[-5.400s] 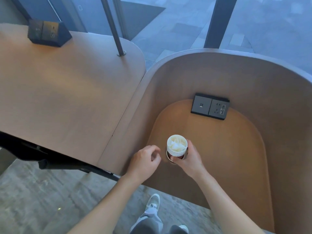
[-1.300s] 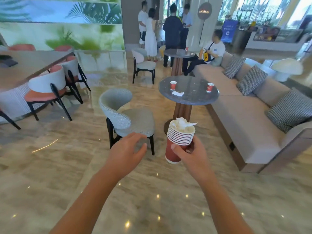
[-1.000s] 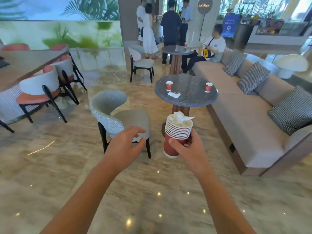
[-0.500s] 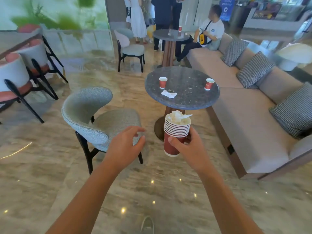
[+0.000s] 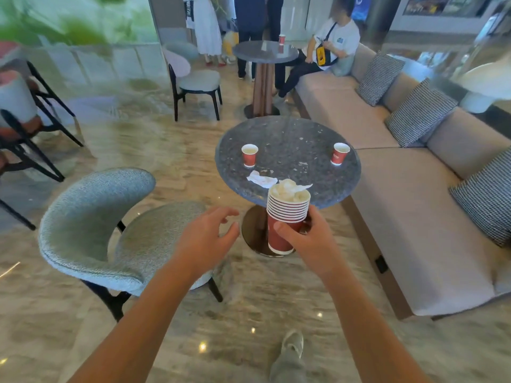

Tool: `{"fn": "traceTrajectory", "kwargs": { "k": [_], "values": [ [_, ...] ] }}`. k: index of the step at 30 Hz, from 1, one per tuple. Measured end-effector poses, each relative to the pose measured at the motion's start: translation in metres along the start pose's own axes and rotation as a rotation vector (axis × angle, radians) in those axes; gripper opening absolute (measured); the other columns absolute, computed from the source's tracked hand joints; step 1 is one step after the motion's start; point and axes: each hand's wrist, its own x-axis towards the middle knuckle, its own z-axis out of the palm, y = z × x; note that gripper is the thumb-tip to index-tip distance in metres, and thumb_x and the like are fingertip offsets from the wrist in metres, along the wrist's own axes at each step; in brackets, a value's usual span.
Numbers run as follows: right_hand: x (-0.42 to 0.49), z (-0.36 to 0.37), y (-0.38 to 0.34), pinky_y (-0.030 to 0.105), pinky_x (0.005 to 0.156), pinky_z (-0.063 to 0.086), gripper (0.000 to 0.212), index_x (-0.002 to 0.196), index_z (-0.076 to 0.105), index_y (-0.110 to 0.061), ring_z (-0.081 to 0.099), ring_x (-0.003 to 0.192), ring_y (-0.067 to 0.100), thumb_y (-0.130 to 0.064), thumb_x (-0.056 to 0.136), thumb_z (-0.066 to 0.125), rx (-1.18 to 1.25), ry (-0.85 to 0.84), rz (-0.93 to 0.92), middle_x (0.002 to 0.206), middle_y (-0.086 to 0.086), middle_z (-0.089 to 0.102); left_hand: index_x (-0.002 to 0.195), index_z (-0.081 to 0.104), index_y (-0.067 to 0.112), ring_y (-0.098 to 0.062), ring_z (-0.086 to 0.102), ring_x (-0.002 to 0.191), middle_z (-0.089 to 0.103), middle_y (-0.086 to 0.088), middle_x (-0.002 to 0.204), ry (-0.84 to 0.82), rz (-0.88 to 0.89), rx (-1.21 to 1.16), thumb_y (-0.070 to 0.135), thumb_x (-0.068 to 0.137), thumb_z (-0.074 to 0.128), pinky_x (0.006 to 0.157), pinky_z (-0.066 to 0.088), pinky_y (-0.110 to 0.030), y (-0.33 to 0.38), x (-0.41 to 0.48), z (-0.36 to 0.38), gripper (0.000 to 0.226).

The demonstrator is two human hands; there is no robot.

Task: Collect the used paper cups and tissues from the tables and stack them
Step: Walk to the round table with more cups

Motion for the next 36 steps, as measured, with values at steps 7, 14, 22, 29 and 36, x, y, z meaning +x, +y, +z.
{"fn": "traceTrajectory", "kwargs": {
  "k": [7,14,22,29,36],
  "values": [
    [0.139,-0.037,0.008,0.027,0.093,0.056,0.049,0.125,0.060,-0.029,0.068,0.108,0.003,-0.027,0.083,0.085,-0.042,-0.054,0.004,0.116,-0.017,0.071,0.120,0.062,0.032,-0.005,0.058,0.097,0.059,0.016,0.109,0.016,-0.031,0.020,0.036,0.095,0.056,0.078,0.044,-0.027,0.025,0.132,0.036,0.026],
    [0.251,-0.035,0.001,0.020,0.085,0.055,0.047,0.118,0.059,-0.037,0.068,0.099,-0.008,-0.030,0.081,0.086,-0.068,-0.142,-0.004,0.110,-0.024,0.070,0.117,0.063,0.032,-0.006,0.061,0.098,0.063,0.015,0.113,0.079,-0.074,0.055,0.036,0.094,0.057,0.082,0.051,-0.032,0.008,0.222,0.046,0.024],
    [0.361,-0.004,0.008,0.023,0.088,0.056,0.050,0.124,0.060,-0.027,0.068,0.105,0.002,-0.026,0.082,0.086,-0.085,-0.148,0.039,0.114,-0.015,0.071,0.116,0.064,0.031,-0.006,0.061,0.095,0.063,0.015,0.111,0.056,-0.112,0.058,0.034,0.094,0.058,0.079,0.048,-0.029,-0.041,0.324,0.054,0.023],
    [0.442,0.028,0.010,0.029,0.091,0.057,0.050,0.120,0.057,-0.036,0.069,0.105,0.003,-0.031,0.081,0.088,-0.110,-0.107,0.075,0.112,-0.020,0.070,0.120,0.064,0.025,-0.010,0.063,0.097,0.065,0.009,0.115,0.006,-0.094,0.029,0.034,0.093,0.059,0.084,0.052,-0.035,-0.088,0.415,0.054,0.028],
    [0.495,0.050,0.010,0.040,0.099,0.058,0.061,0.129,0.055,-0.035,0.067,0.112,0.009,-0.032,0.079,0.089,-0.089,-0.136,0.092,0.121,-0.017,0.068,0.119,0.065,0.026,-0.006,0.063,0.096,0.066,0.010,0.114,-0.001,-0.112,0.000,0.032,0.093,0.060,0.085,0.052,-0.033,-0.118,0.461,0.046,0.027]
  ]
}}
